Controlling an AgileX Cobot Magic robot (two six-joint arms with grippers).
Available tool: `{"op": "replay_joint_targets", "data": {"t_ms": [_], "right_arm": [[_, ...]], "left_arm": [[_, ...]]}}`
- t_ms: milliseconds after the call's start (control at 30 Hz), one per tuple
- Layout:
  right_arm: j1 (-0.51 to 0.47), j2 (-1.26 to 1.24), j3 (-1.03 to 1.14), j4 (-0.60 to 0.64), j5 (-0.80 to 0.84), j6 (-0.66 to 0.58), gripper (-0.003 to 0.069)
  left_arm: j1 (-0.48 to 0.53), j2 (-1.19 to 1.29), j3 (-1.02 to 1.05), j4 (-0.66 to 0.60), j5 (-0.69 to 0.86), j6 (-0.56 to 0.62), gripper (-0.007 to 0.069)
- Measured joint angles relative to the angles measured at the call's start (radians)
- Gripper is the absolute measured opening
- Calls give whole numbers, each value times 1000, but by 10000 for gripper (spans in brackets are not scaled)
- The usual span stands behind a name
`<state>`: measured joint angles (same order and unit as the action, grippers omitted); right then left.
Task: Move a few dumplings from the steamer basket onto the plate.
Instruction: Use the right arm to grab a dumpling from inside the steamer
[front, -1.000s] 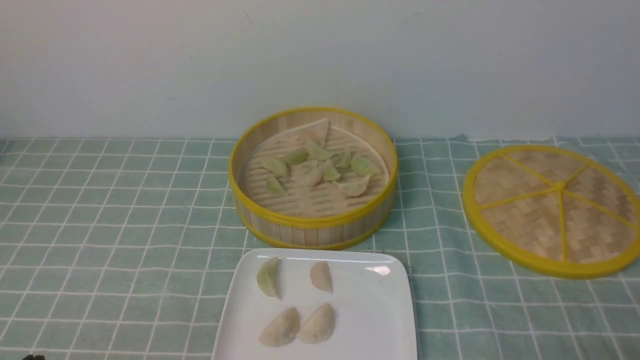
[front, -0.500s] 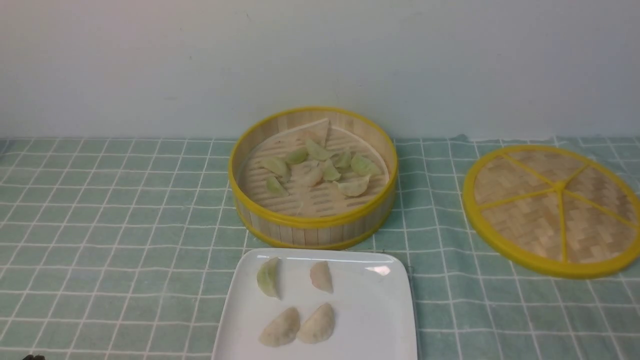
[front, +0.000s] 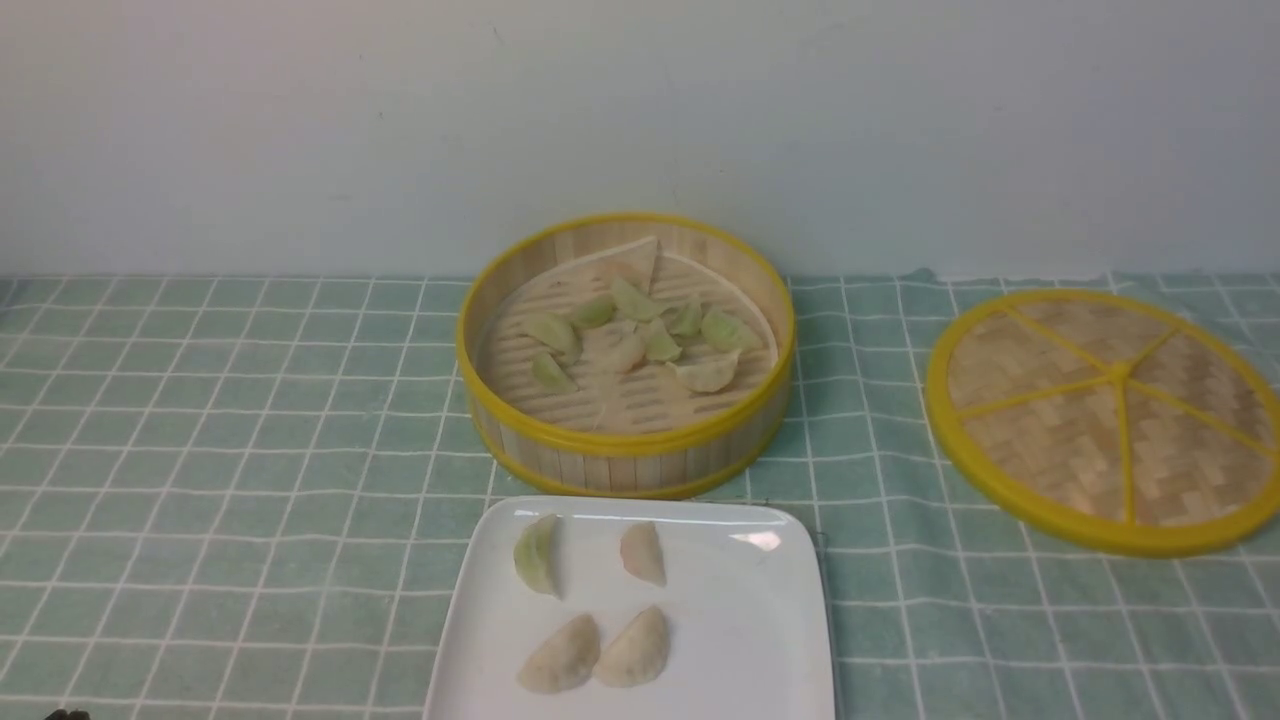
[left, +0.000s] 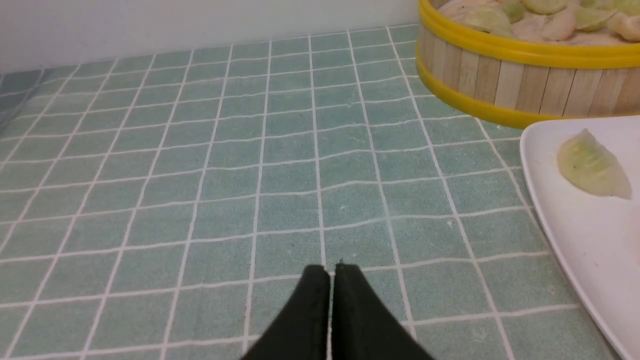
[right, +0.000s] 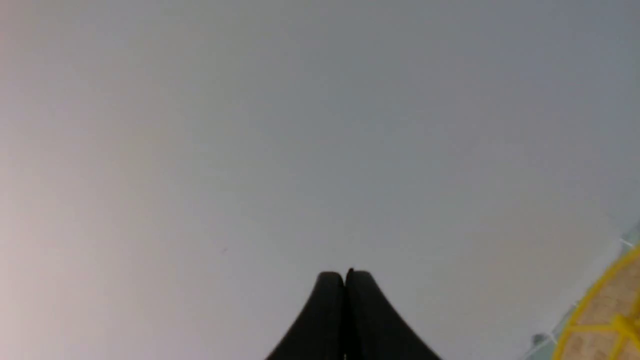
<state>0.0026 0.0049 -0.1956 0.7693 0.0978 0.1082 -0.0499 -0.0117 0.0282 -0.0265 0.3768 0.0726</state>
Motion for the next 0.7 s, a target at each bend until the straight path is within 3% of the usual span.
{"op": "replay_joint_targets", "data": {"t_ms": [100,133,333,567,633,700], "right_arm": [[0,77,-150,-98,189,-79,-14],[0,192,-281,-162,371,-156,-14],[0,641,-606,-245,809,-386,-14],[33,1095,-883,-221,983,-587,-13],[68,1182,-938,-225,995,-597,-13],[164,1306,-1044,-269,1000,-602,-13]], "left_arm": [[0,0,0,0,0,0,-6],[0,0,0,0,0,0,-6],[0,0,0,0,0,0,-6],[0,0,0,0,0,0,-6],[0,0,0,0,0,0,-6],[0,0,0,0,0,0,-6]]}}
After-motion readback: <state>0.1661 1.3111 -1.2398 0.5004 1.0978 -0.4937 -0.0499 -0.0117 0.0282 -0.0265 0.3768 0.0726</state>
